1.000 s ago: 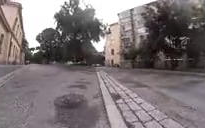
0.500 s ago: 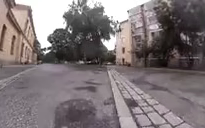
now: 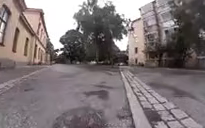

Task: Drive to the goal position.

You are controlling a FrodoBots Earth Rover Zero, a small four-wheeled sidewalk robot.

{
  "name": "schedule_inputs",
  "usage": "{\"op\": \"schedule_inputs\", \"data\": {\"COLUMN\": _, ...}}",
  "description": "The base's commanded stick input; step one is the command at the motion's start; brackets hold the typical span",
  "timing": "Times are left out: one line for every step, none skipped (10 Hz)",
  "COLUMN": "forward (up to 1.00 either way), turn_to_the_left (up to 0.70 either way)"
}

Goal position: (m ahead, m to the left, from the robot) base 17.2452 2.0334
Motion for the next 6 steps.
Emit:
{"op": "schedule_inputs", "data": {"forward": 0.70, "turn_to_the_left": 0.28}}
{"op": "schedule_inputs", "data": {"forward": 0.70, "turn_to_the_left": 0.28}}
{"op": "schedule_inputs", "data": {"forward": 0.70, "turn_to_the_left": 0.28}}
{"op": "schedule_inputs", "data": {"forward": 0.70, "turn_to_the_left": 0.28}}
{"op": "schedule_inputs", "data": {"forward": 0.70, "turn_to_the_left": 0.28}}
{"op": "schedule_inputs", "data": {"forward": 0.70, "turn_to_the_left": 0.28}}
